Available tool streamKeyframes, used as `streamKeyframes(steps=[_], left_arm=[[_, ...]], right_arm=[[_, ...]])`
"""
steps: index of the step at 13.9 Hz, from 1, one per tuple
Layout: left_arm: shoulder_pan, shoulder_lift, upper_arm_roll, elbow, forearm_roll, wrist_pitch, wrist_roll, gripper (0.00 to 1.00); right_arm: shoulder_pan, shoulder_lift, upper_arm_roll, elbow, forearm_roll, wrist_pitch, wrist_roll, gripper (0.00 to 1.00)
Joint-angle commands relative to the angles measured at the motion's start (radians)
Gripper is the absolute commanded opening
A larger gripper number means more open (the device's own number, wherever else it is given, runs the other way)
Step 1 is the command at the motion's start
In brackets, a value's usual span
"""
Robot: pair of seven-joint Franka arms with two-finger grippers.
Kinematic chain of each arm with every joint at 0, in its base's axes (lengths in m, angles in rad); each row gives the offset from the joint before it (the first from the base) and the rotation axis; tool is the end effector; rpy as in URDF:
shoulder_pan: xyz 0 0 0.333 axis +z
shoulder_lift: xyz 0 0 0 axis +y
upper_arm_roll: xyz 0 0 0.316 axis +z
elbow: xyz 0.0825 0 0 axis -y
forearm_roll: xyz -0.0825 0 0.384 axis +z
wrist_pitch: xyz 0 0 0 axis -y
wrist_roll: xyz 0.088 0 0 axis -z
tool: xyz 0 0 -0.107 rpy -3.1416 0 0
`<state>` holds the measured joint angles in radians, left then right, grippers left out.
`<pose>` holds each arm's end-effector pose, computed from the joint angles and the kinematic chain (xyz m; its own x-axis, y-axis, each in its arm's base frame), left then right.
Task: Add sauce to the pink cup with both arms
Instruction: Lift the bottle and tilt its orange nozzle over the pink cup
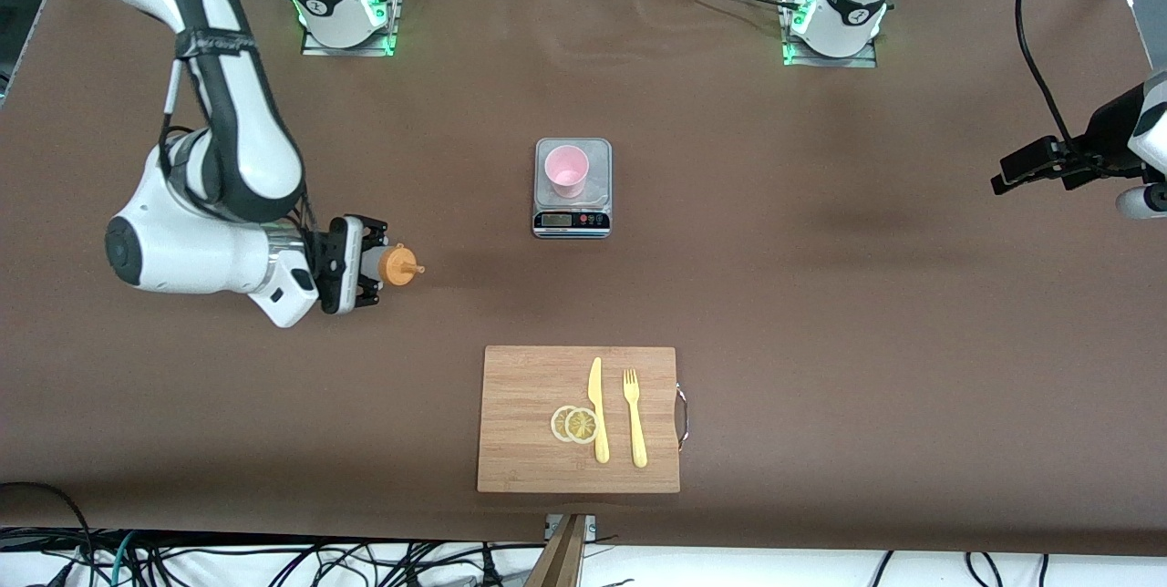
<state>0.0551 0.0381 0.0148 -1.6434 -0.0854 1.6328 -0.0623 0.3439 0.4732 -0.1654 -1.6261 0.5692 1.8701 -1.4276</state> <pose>0.5672 0.0309 0.5744 0.9891 0.1367 -0.0540 0.1408 -0.9867 0.0810 0.6372 0.1694 0.3410 0.2305 0.9030 0.3627 0.9451 -0.1190 -0.3043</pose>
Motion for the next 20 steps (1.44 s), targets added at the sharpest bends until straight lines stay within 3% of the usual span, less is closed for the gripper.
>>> streamKeyframes(steps=[1,5,20], left_arm=[[0.006,0.002,0.002,0.022,-0.025,-0.024,0.006,1.0],[0.006,0.002,0.002,0.022,-0.024,-0.024,0.002,1.0],[0.005,0.005,0.002,0.02,-0.039,-0.024,0.001,1.0]], right_arm=[[0.062,-0.08,-0.005,-0.043,-0.093,-0.006,0.111,0.0],[0.183,-0.108,-0.003,-0.046,-0.276,-0.037,0.274,0.0],[0.46,-0.093,-0.002,-0.081,-0.482,-0.1,0.429,0.0]])
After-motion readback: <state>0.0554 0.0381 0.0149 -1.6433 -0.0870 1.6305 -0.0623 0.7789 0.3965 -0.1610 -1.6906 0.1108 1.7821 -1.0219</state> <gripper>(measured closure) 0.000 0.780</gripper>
